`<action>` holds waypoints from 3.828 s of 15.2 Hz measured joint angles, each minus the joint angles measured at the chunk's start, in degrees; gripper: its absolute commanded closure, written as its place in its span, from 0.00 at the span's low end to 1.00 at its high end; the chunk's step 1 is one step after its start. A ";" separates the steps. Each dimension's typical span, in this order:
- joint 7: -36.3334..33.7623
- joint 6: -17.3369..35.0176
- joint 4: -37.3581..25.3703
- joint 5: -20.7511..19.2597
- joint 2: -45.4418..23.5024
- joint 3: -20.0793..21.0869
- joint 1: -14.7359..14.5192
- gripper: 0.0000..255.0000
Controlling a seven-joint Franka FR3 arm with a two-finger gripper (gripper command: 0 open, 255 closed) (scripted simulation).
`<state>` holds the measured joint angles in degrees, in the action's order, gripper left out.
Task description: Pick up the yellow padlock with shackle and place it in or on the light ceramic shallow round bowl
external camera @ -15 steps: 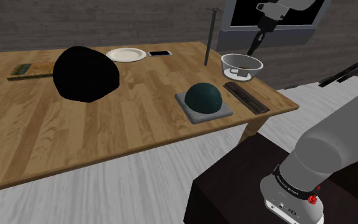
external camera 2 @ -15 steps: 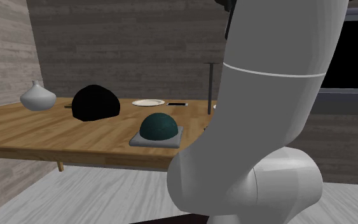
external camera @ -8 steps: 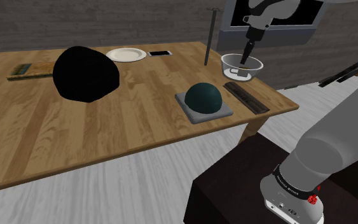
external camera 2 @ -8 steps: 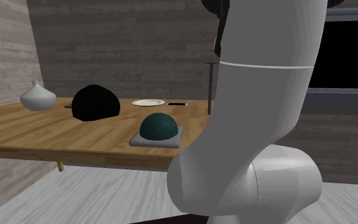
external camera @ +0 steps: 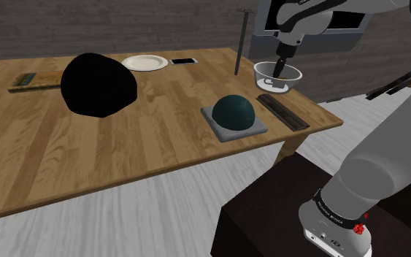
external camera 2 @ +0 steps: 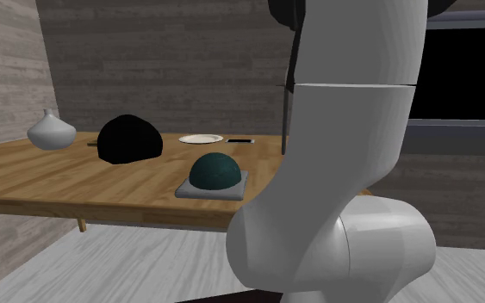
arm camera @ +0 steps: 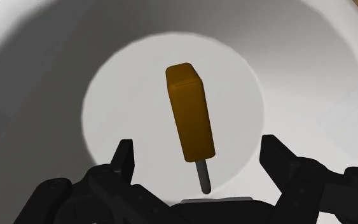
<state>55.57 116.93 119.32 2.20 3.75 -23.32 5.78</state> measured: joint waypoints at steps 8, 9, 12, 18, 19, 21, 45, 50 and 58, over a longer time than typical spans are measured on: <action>0.13 0.73 0.46 0.13 -0.28 -0.04 0.01 1.00; 0.13 0.73 0.46 0.13 -0.28 -0.04 0.01 1.00; 0.14 0.73 0.41 0.17 -0.24 0.00 -0.01 1.00; 0.13 0.73 0.41 0.19 -0.22 0.04 -0.04 1.00; 0.08 0.41 0.18 0.12 -0.17 0.02 -0.01 1.00; -0.15 -0.76 -0.65 -0.08 0.17 0.06 -0.02 1.00; -1.54 -19.08 -17.56 -0.89 1.74 0.46 -0.22 1.00; -0.50 -21.90 -22.62 0.06 -0.75 -0.18 0.15 1.00; -0.09 -16.32 -16.95 0.08 -0.72 -0.26 0.22 1.00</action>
<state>55.48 100.61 102.37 2.28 3.03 -23.58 6.00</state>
